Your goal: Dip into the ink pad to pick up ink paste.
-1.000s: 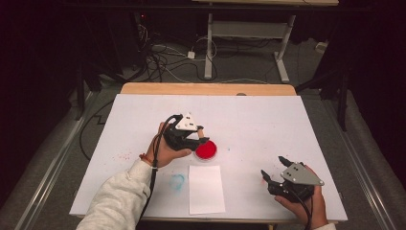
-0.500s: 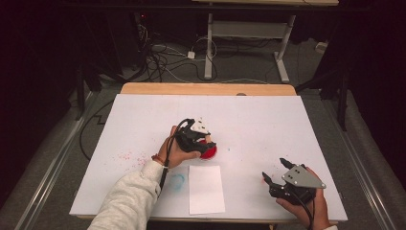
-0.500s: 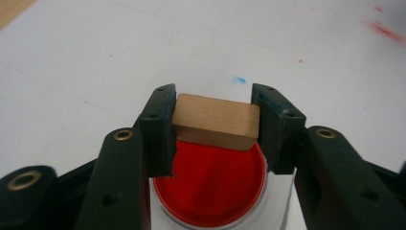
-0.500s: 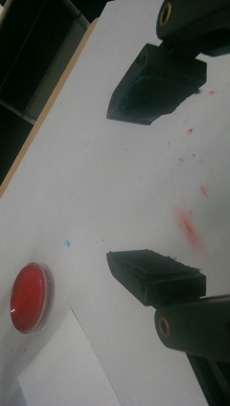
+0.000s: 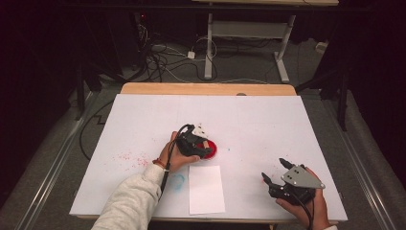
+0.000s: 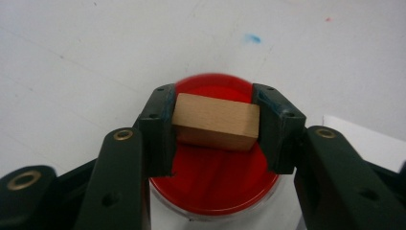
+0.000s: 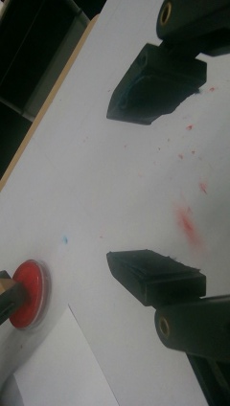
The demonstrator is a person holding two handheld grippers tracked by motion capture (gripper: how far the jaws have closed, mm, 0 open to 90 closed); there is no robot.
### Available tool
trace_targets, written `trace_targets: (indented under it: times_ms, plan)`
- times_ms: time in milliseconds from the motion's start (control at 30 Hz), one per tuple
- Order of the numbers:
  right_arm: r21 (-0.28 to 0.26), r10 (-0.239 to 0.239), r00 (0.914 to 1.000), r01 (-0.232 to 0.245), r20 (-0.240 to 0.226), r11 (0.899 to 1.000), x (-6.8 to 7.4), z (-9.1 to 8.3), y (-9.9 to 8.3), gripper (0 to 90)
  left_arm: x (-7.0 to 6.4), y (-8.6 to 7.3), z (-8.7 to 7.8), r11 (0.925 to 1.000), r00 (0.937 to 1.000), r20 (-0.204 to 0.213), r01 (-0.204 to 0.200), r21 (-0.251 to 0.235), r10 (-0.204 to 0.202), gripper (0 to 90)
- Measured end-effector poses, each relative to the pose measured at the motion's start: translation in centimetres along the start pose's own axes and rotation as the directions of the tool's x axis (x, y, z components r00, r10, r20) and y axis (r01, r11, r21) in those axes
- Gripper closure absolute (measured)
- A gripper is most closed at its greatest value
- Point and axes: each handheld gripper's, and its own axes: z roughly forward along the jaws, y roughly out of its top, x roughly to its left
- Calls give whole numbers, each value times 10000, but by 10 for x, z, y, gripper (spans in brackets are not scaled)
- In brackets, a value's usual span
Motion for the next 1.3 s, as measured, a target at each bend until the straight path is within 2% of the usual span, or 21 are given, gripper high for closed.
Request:
trace_targets:
  times_ms: [100,267,400,700,1067,1167,1300]
  plan:
    - [0,1,10000,-1,12,10000,0,0,0,287,2,-2,1,9997,9997,185,186,-163,-183,521]
    - [10,-51,10000,51,-12,10000,0,0,0,286,2,-1,2,10000,9999,111,54,-30,-53,522]
    - [-7,-45,10000,45,-11,10000,1,0,0,286,3,-3,2,9995,9992,276,290,-135,-286,523]
    - [-17,-34,10000,34,0,10000,1,0,1,286,2,-2,2,9999,9997,178,159,0,-159,523]
    - [-43,-57,10000,57,-4,10000,1,1,3,285,3,-3,3,9993,9990,280,354,-153,-349,523]
    - [-27,-51,10000,51,19,10000,1,3,4,285,3,-2,2,9999,9997,198,129,-80,-127,523]
    - [10,-7,10000,6,68,10000,0,5,4,285,3,-2,-1,9994,9997,6,229,-266,-229,523]
